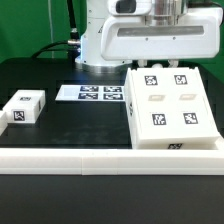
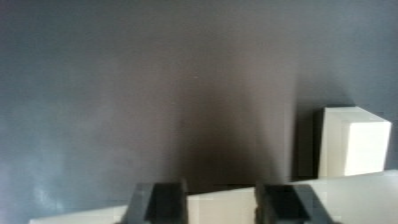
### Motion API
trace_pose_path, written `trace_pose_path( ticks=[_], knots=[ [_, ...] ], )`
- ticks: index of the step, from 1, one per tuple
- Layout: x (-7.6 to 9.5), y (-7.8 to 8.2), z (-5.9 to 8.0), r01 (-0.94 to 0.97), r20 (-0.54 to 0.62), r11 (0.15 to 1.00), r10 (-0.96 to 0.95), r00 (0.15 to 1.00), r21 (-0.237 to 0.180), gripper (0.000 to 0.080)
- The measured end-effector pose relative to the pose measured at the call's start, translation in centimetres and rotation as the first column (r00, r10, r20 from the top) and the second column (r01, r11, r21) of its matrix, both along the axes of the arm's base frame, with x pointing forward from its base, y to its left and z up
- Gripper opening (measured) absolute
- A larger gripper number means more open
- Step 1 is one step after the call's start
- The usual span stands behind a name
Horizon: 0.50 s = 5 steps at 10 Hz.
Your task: Assemble cabinet
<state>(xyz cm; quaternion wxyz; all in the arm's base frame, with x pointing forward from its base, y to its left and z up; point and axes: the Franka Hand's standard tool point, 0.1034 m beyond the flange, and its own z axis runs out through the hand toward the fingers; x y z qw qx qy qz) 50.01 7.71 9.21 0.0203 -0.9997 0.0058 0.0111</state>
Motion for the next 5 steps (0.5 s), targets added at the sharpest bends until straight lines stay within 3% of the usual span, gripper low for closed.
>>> trace_pose_path(
  ticks=[2, 5],
  knots=[
    [0.7, -0.2, 2.0, 0.000, -0.017, 1.000, 0.000, 1.000, -0.002, 0.0171],
    [0.7, -0.3, 1.1, -0.007, -0.014, 1.000, 0.007, 1.000, -0.001, 0.0144]
  ],
)
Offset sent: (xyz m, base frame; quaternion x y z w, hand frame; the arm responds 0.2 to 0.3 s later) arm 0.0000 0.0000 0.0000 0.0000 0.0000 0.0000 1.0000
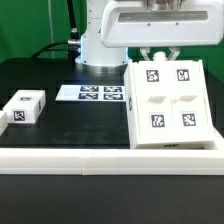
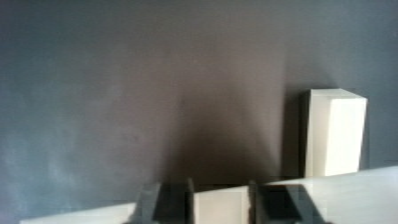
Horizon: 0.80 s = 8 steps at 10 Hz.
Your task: Assemble cabinet
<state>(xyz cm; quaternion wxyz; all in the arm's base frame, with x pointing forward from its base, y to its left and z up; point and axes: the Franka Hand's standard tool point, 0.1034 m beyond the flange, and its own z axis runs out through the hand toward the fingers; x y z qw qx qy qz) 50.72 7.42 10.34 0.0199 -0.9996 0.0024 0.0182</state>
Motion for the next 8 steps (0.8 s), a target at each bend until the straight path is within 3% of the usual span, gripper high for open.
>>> trace_pose_path(
  ticks=[4, 6, 8],
  knots=[
    [2.3, 0.2, 3.1, -0.004, -0.024, 1.000, 0.004, 1.000, 0.001, 0.0101],
    [2.0, 0.2, 2.8, -0.004, -0.026, 1.000, 0.004, 1.000, 0.000, 0.0079],
    [3.0, 0.2, 3.2, -0.003, -0.021, 1.000, 0.003, 1.000, 0.002, 0.0043]
  ],
)
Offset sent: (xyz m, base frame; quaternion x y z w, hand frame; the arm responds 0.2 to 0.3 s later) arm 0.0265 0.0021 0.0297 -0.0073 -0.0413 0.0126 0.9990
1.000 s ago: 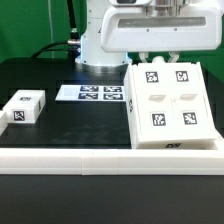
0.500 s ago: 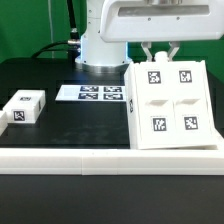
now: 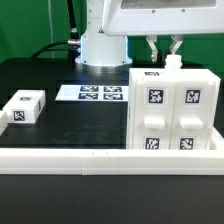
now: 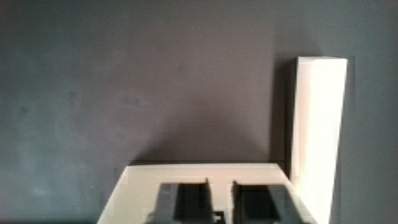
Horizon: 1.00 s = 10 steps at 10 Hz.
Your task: Assemble cabinet
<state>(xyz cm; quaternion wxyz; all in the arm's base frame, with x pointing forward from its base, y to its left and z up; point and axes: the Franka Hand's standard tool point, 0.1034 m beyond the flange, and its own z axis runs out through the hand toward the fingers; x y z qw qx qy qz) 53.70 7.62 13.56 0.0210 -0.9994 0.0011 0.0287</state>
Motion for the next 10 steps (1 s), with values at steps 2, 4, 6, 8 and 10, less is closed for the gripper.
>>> trace_pose_path(
  ticks=[2, 4, 6, 8, 10],
  knots=[
    [-0.1, 0.0, -0.1, -0.001, -0.002, 1.000, 0.001, 1.000, 0.000, 0.0043],
    [-0.1, 0.0, -0.1, -0.001, -0.002, 1.000, 0.001, 1.000, 0.000, 0.0316],
    [-0.1, 0.0, -0.1, -0.001, -0.002, 1.000, 0.001, 1.000, 0.000, 0.0516],
    [-0.1, 0.0, -0.1, -0.001, -0.002, 1.000, 0.001, 1.000, 0.000, 0.0773],
    [-2.6, 0.6, -0.3, 0.036, 0.003, 0.999, -0.036, 0.999, -0.008, 0.0798]
  ],
)
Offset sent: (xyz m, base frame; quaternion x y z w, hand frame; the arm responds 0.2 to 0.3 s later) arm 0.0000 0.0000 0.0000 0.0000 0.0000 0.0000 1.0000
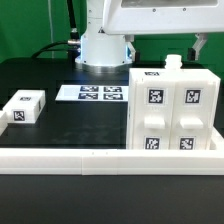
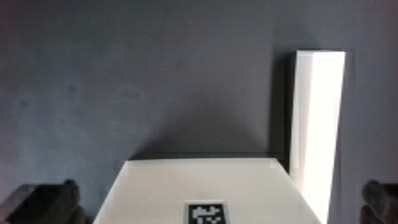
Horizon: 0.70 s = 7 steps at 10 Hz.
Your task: Assemble cabinet
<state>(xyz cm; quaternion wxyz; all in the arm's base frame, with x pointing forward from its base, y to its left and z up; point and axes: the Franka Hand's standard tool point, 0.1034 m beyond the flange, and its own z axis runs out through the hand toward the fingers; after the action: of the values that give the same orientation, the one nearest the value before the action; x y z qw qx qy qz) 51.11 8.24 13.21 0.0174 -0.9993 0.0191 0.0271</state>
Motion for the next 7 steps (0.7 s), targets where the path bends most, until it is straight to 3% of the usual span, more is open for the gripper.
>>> trace_pose_path(
  ticks=[2, 5, 7],
  knots=[
    [-3.9, -0.6, -1.6, -0.001, 0.002, 1.000, 0.001, 1.000, -0.007, 0.0797],
    [-3.4, -0.7, -1.4, -0.002, 0.003, 1.000, 0.002, 1.000, -0.006, 0.0797],
    [-3.4, -2.9, -1.6, -0.010, 0.000, 1.000, 0.010, 1.000, -0.008, 0.0797]
  ],
)
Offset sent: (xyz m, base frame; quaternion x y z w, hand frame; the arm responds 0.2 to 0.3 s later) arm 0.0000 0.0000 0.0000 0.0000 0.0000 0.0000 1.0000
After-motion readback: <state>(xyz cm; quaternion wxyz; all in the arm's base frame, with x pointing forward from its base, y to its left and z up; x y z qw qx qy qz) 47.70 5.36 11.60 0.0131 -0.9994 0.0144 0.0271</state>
